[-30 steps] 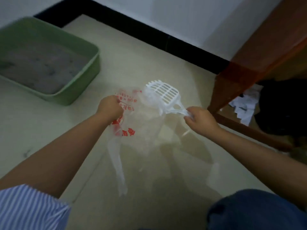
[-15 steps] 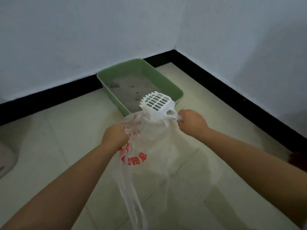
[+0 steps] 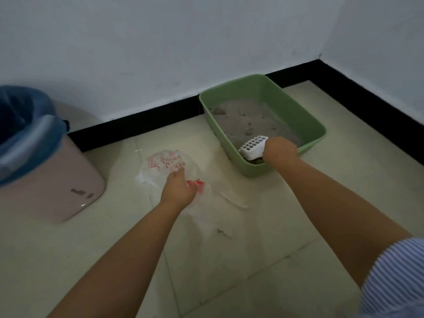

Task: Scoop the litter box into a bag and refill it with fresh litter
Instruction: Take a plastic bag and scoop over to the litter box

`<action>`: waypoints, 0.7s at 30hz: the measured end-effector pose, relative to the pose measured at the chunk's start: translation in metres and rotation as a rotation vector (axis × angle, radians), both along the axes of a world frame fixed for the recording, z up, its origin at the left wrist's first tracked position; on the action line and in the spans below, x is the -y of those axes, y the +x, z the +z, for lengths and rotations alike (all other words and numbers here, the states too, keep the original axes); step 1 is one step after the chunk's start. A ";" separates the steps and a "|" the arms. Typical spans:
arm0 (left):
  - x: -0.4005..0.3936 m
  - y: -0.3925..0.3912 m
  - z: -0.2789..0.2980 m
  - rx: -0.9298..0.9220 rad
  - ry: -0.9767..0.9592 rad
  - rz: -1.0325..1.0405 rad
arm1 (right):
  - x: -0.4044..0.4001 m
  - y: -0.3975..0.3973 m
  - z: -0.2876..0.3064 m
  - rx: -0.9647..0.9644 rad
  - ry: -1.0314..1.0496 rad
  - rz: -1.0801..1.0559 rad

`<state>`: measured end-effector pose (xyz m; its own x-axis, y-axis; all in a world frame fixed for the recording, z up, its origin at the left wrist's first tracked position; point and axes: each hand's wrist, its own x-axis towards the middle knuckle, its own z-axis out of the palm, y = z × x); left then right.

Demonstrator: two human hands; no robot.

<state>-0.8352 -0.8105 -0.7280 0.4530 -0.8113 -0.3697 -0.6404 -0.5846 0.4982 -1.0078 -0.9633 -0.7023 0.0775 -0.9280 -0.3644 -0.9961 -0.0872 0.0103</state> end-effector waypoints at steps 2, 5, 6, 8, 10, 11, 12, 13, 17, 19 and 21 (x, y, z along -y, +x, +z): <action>0.002 -0.010 0.003 0.135 0.074 -0.048 | 0.001 0.000 -0.003 -0.020 -0.016 0.065; 0.011 -0.038 0.019 0.368 0.184 -0.170 | -0.004 -0.014 -0.003 -0.015 -0.040 0.185; 0.018 -0.051 0.027 0.435 0.198 -0.251 | -0.006 -0.024 -0.001 0.012 -0.060 0.229; 0.038 -0.081 0.043 0.530 0.190 -0.441 | -0.014 -0.053 0.006 0.145 -0.083 0.273; 0.062 -0.123 0.061 0.601 0.129 -0.630 | -0.031 -0.097 0.018 0.304 -0.162 0.296; 0.072 -0.148 0.070 0.628 0.084 -0.719 | -0.042 -0.121 0.024 0.338 -0.209 0.280; 0.079 -0.174 0.078 0.645 0.033 -0.805 | -0.054 -0.148 0.030 0.354 -0.251 0.224; 0.085 -0.202 0.086 0.648 -0.020 -0.894 | -0.067 -0.177 0.037 0.335 -0.246 0.149; 0.074 -0.313 0.110 0.609 -0.164 -1.236 | -0.136 -0.292 0.068 0.144 -0.214 -0.240; 0.049 -0.365 0.121 0.583 -0.198 -1.404 | -0.187 -0.339 0.087 0.083 -0.237 -0.445; 0.026 -0.400 0.130 0.586 -0.242 -1.515 | -0.231 -0.369 0.102 0.056 -0.271 -0.592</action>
